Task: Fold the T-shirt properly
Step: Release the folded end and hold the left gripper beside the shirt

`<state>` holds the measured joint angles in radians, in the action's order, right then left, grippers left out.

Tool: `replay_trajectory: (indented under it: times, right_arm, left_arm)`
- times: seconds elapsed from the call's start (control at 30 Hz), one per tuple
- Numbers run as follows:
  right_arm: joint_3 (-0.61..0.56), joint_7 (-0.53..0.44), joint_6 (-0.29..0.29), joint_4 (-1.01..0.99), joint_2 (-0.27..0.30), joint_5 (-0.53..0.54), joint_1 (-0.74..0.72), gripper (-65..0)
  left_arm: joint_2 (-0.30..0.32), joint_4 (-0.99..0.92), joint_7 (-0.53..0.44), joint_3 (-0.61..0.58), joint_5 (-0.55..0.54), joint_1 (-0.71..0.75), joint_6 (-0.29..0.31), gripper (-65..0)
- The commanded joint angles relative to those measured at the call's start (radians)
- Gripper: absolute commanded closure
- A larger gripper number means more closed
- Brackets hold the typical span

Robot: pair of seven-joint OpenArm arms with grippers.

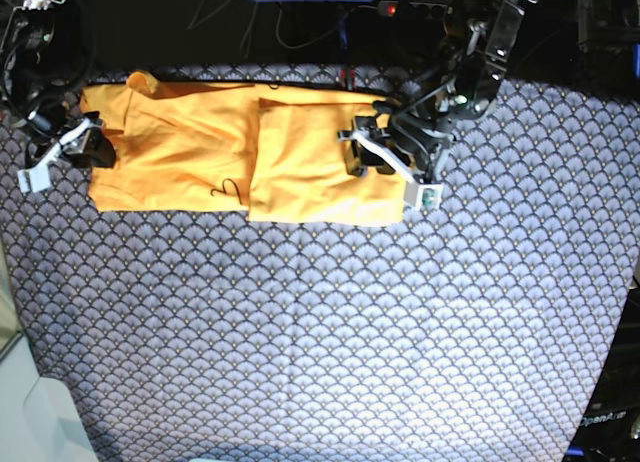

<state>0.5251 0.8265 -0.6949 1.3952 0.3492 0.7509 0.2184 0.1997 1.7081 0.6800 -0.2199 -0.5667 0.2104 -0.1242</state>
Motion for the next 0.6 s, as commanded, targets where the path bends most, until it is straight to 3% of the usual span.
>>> replay_trajectory:
  times: [0.0,0.2,0.57]
  right_arm:
    - [0.005,-0.017,-0.003,-0.02,0.02,0.011,-0.018,-31.5]
    - [-0.058,-0.072,-0.003,-0.119,0.063,0.011,-0.038,-31.5]
    - [-0.112,-0.074,-0.003,-0.116,0.044,0.012,-0.014,-31.0]
  left_arm:
    - [0.001,0.022,-0.015,0.0,-0.008,-0.002,0.008,-28.8]
    - [0.002,0.022,-0.015,0.001,-0.008,-0.002,0.008,-28.8]
    - [0.002,0.02,-0.015,0.004,-0.008,-0.006,0.008,-28.8]
